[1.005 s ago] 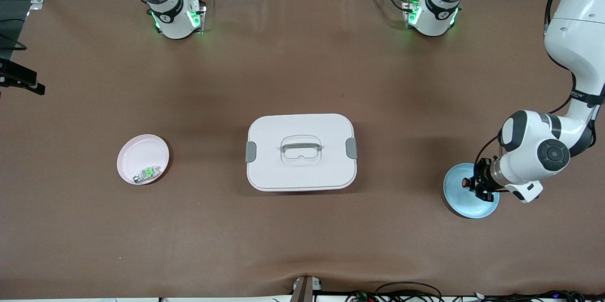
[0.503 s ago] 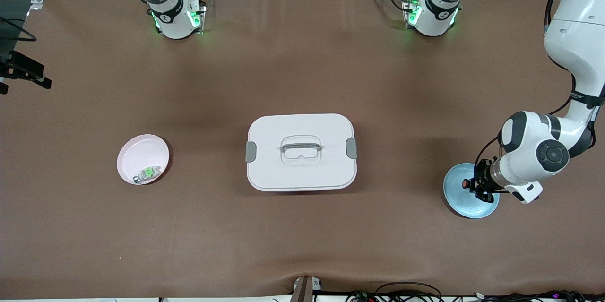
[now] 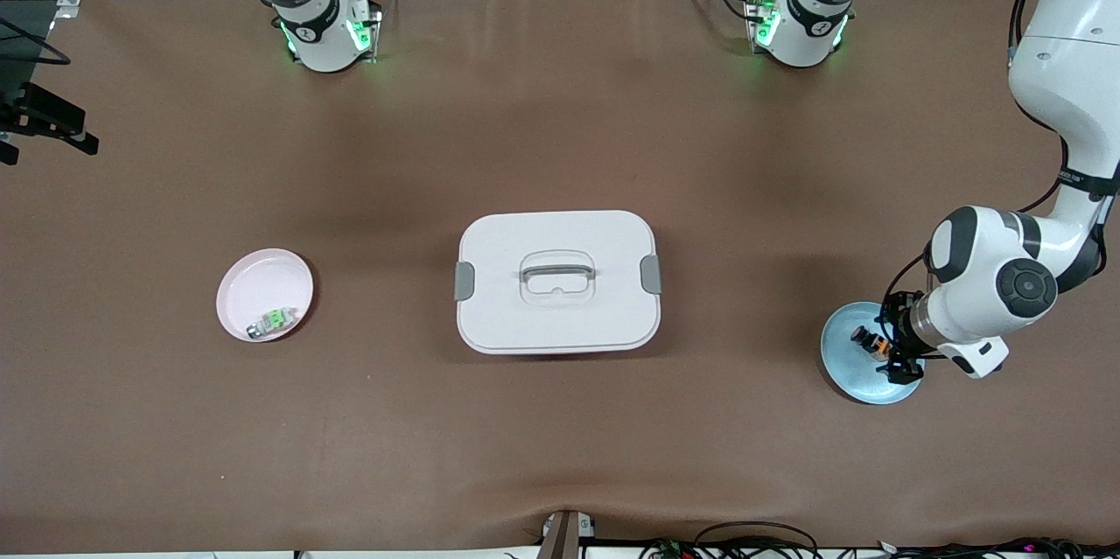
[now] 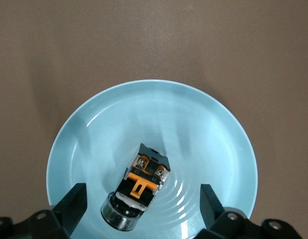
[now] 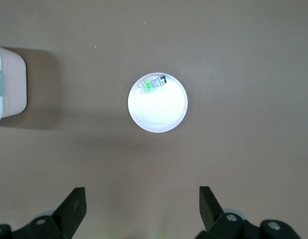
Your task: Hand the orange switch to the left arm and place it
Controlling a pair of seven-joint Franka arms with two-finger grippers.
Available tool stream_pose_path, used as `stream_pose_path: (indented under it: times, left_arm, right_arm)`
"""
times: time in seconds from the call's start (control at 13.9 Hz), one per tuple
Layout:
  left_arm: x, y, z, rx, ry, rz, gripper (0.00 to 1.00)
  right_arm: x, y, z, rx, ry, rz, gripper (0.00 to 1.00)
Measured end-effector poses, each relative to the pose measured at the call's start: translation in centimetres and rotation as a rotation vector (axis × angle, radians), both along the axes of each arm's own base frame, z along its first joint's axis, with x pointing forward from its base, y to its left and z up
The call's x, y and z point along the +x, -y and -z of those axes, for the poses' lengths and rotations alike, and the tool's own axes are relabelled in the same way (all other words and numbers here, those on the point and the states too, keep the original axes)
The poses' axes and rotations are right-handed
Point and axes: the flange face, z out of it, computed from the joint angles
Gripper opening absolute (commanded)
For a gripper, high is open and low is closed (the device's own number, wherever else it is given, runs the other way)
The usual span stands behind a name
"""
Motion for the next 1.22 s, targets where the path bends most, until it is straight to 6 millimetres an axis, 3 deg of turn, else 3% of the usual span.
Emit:
stream_pose_path:
  times: [0.57, 1.22]
  left_arm:
    - [0.0, 0.8, 0.0, 0.000, 0.000, 0.012, 1.00]
    - [0.4, 1.1, 0.5, 0.010, -0.009, 0.051, 1.00]
  right_arm:
    - [-0.5, -1.0, -0.3, -0.001, -0.020, 0.103, 1.00]
    - [-0.6, -0.8, -0.5, -0.001, -0.017, 0.117, 1.00]
